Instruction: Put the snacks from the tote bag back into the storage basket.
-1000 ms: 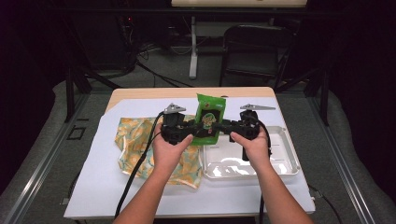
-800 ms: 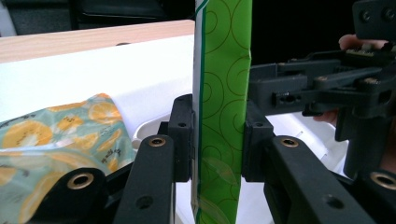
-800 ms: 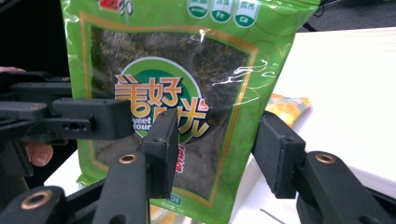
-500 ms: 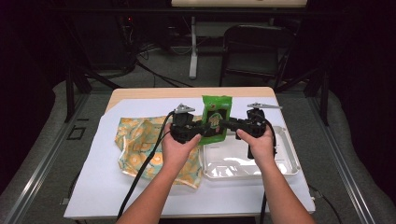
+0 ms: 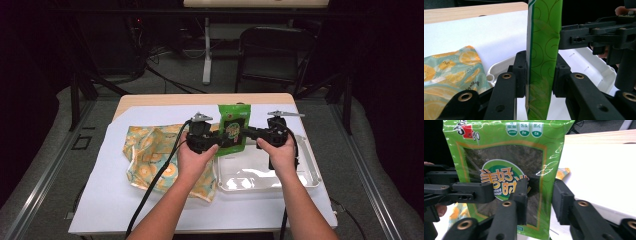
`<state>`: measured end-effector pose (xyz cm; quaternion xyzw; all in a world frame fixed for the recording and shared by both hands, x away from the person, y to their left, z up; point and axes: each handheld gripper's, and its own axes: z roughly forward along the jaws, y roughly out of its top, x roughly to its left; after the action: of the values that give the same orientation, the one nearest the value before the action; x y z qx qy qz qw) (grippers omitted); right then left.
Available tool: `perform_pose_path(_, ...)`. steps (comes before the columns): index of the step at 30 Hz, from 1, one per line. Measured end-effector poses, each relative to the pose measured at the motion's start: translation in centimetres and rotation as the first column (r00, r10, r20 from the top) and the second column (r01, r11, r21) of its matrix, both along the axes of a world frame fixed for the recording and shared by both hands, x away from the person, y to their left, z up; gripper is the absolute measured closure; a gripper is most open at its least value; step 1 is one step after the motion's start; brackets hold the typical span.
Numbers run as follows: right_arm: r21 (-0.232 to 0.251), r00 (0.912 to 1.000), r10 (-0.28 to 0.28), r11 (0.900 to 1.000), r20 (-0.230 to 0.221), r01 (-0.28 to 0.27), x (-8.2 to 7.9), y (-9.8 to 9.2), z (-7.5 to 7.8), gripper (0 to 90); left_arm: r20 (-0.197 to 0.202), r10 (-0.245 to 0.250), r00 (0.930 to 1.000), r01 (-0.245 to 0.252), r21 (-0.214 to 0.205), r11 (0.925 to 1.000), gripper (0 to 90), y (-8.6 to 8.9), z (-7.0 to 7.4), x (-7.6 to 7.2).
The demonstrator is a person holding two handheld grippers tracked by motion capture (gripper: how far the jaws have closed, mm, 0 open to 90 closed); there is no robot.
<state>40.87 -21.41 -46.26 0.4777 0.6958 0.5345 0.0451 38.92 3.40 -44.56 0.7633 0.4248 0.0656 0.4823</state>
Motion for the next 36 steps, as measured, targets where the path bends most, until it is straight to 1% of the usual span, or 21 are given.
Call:
perform_pose_path(5, -0.011, 0.9999, -0.008, 0.9999, -0.006, 0.008, 0.2, -0.4, -0.3, 78.2, -0.012, -0.004, 0.9999, 0.004, -0.01, 0.9999, 70.8, -0.2, -0.3, 0.3)
perform_pose_path(6, -0.008, 0.9999, -0.007, 0.9999, -0.009, 0.007, 0.2, -0.5, -0.3, 80.0, -0.013, -0.005, 0.9999, 0.005, -0.011, 0.9999, 70.9, -0.2, -0.3, 0.3)
perform_pose_path(8, -0.019, 0.9998, -0.01, 0.9998, -0.014, 0.01, 0.3, -0.7, -0.4, 83.0, -0.022, -0.01, 0.9997, 0.009, -0.017, 0.9998, 71.1, -0.3, -0.4, 0.4)
perform_pose_path(11, -0.025, 0.9996, -0.017, 0.9995, -0.02, 0.017, 0.4, -1.0, -0.5, 86.6, -0.025, -0.004, 0.9997, 0.004, -0.026, 0.9997, 71.2, -0.6, -0.6, 0.5)
perform_pose_path(13, -0.026, 0.9994, -0.021, 0.9995, -0.028, 0.02, 0.5, -1.2, -0.6, 88.1, -0.022, -0.008, 0.9997, 0.007, -0.022, 0.9997, 71.2, -0.7, -0.8, 0.6)
perform_pose_path(15, -0.021, 0.9991, -0.025, 0.9995, -0.034, 0.025, 0.5, -1.4, -0.7, 88.8, -0.022, -0.008, 0.9997, 0.007, -0.02, 0.9998, 71.1, -0.9, -0.9, 0.7)
perform_pose_path(22, -0.045, 0.9982, -0.042, 0.9982, -0.042, 0.04, 0.7, -1.6, -1.1, 89.5, -0.019, -0.005, 0.9998, 0.005, -0.001, 1.0, 70.5, -1.4, -1.5, 1.0)
perform_pose_path(25, -0.063, 0.9981, -0.04, 0.9974, -0.047, 0.037, 0.9, -1.7, -1.3, 89.5, -0.028, -0.007, 0.9996, 0.008, 0.015, 0.9999, 69.9, -1.7, -2.0, 1.2)
perform_pose_path(27, -0.075, 0.9973, -0.049, 0.9962, -0.056, 0.044, 1.0, -1.8, -1.6, 89.6, -0.034, -0.004, 0.9994, 0.005, 0.024, 0.9997, 69.2, -1.9, -2.3, 1.4)
perform_pose_path(29, -0.078, 0.9964, -0.054, 0.9957, -0.064, 0.049, 1.1, -1.9, -1.8, 89.6, -0.029, 0.0, 0.9996, 0.001, 0.032, 0.9995, 68.2, -2.0, -2.6, 1.6)
perform_pose_path(30, -0.079, 0.9963, -0.054, 0.9957, -0.067, 0.049, 1.2, -2.0, -2.0, 89.6, -0.034, 0.003, 0.9994, -0.002, 0.035, 0.9994, 67.9, -2.1, -2.8, 1.7)
perform_pose_path(31, -0.078, 0.9959, -0.055, 0.9957, -0.072, 0.049, 1.3, -2.0, -2.1, 89.6, -0.047, 0.005, 0.9989, -0.004, 0.03, 0.9995, 67.9, -2.2, -2.9, 1.8)
perform_pose_path(33, -0.083, 0.9948, -0.065, 0.9948, -0.079, 0.058, 1.4, -2.1, -2.3, 89.6, -0.042, 0.011, 0.9991, -0.009, 0.035, 0.9993, 67.5, -2.3, -3.2, 1.9)
perform_pose_path(34, -0.082, 0.9943, -0.068, 0.9947, -0.082, 0.062, 1.4, -2.1, -2.4, 89.6, -0.046, 0.007, 0.9989, -0.005, 0.044, 0.999, 67.2, -2.4, -3.3, 2.0)
perform_pose_path(35, -0.088, 0.9939, -0.067, 0.9944, -0.088, 0.059, 1.5, -2.2, -2.5, 89.6, -0.043, 0.011, 0.999, -0.009, 0.043, 0.999, 66.8, -2.5, -3.6, 2.1)
perform_pose_path(36, -0.088, 0.9935, -0.071, 0.9941, -0.089, 0.063, 1.5, -2.2, -2.6, 89.6, -0.049, 0.012, 0.9987, -0.009, 0.047, 0.9988, 66.4, -2.5, -3.7, 2.2)
